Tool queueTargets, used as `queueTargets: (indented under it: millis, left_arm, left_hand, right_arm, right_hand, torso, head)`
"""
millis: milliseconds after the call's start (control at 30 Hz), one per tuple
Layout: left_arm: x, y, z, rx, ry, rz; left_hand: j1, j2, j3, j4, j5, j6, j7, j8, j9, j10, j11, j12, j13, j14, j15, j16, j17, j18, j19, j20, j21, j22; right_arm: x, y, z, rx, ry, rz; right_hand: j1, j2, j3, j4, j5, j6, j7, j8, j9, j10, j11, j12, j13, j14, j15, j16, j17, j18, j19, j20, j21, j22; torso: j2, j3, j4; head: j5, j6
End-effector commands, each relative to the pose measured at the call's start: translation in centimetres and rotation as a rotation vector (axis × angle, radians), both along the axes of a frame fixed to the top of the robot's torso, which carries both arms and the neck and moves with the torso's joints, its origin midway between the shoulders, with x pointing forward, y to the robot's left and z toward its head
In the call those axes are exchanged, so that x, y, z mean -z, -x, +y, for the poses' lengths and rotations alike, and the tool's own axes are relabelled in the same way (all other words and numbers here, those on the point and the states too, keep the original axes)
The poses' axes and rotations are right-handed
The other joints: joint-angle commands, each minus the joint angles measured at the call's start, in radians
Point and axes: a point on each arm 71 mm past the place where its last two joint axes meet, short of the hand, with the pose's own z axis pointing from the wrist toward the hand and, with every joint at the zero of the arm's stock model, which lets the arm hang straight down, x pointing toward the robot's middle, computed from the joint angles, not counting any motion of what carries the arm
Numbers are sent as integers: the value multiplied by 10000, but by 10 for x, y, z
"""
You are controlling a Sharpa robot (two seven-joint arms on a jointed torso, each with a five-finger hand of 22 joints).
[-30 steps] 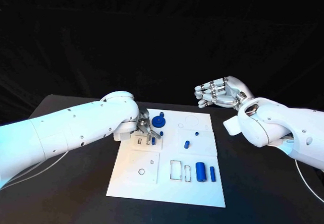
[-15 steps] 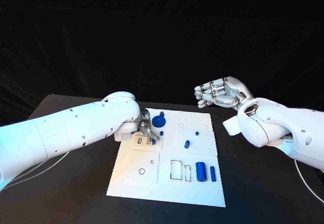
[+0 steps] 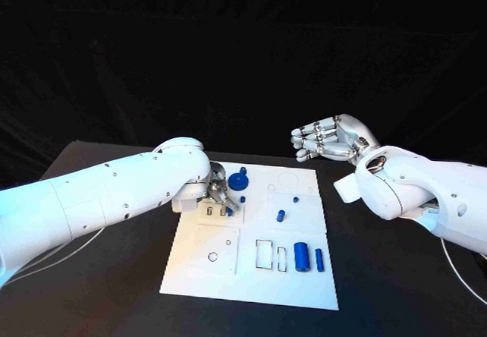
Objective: Assemble the parts on the task board
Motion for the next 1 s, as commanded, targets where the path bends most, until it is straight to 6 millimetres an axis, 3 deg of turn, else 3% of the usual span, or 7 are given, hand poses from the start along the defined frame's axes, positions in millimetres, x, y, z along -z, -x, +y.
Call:
queueTargets:
  millis: [33, 300, 433, 467, 533, 600, 1000]
  left_arm:
    - [1, 1, -3, 36, 160, 191]
    - [1, 2, -1, -194, 574, 414]
    - [2, 2, 3, -398, 832, 558]
    - [2, 2, 4, -437, 880, 584]
    - [2, 2, 6, -573, 1043, 659]
    - [2, 2, 9, -719, 1206, 700]
    - [-3, 4, 22, -1552, 1887, 260]
  left_hand:
    - [213, 19, 173, -2, 67, -96, -6, -27, 40, -77, -11, -39, -15, 1053, -40, 31, 2635, -61, 66, 20, 50, 266]
    - [1712, 53, 1953, -358, 181, -318, -29, -229, 156, -315, -60, -445, -291, 1053, -120, 31, 2635, -55, 37, -27, 50, 268]
    - [2200, -462, 3518, -520, 194, -341, 55, -232, 305, -321, -1, -598, -375, 1053, -72, 31, 2635, -57, 26, -16, 54, 282]
    - [2114, -662, 4030, -475, 170, -326, 77, -207, 371, -293, 75, -621, -389, 1053, -39, 31, 2635, -56, 25, -9, 59, 292]
    - [1687, -1663, 6072, -583, 118, -310, 162, -77, 691, -185, 60, -662, -411, 1053, -64, 31, 2635, -33, 19, 28, 75, 325]
    - [1240, -1871, 6926, -719, 77, -313, 152, 27, 901, -112, 51, -625, -374, 1053, 9, 31, 2635, -50, 21, 48, 84, 346]
    - [159, -2204, 8271, -1609, 27, -337, 39, 397, 1554, 101, -18, -418, -163, 1053, -48, 31, 2635, -78, 72, 37, 133, 465]
  right_arm:
    - [1, 0, 2, -219, -11, 71]
    - [3, 0, 2, -264, 20, 198]
    - [4, 0, 1, -268, 40, 262]
    - [4, 0, 1, -267, 44, 270]
    - [5, 0, 0, -264, 54, 295]
    - [5, -1, 0, -259, 64, 316]
    - [9, -1, -2, -261, 104, 434]
  right_hand:
    - [-99, -29, 12, -67, 36, -11, 62, -34, -12, 7, 70, -69, -14, -12, 80, -39, -16, -73, -68, -4, 36, 12]
    - [-126, -34, 1, -69, 57, -19, 68, -35, -15, 2, 77, -69, -27, -23, 89, -62, -30, -74, -96, 4, 36, 14]
    - [-145, -40, -8, -73, 70, -28, 73, -38, -18, -5, 82, -71, -37, -35, 97, -81, -42, -76, -119, 11, 35, 15]
    - [-146, -41, -9, -74, 70, -28, 73, -38, -18, -6, 83, -72, -37, -36, 97, -82, -42, -76, -120, 12, 35, 15]
    - [-155, -44, -14, -76, 77, -36, 77, -40, -20, -12, 87, -74, -44, -43, 102, -92, -49, -77, -135, 16, 33, 15]
    - [-158, -44, -15, -77, 78, -37, 78, -40, -21, -14, 88, -74, -45, -45, 103, -95, -51, -77, -139, 17, 33, 15]
    - [-193, -48, -33, -78, 91, -50, 88, -43, -25, -26, 98, -75, -59, -63, 116, -118, -68, -79, -176, 28, 29, 15]
  torso:
    - [-2, 6, 1]
    - [-9, 9, -5]
    - [-7, 10, 4]
    - [-11, 9, 5]
    - [-15, 7, 11]
    - [-14, 10, 26]
    - [-10, 39, 89]
  head:
    - [23, 0]
    - [28, -8]
    - [11, -18]
    - [16, -11]
    - [10, -9]
    - [2, 4]
    - [42, -14]
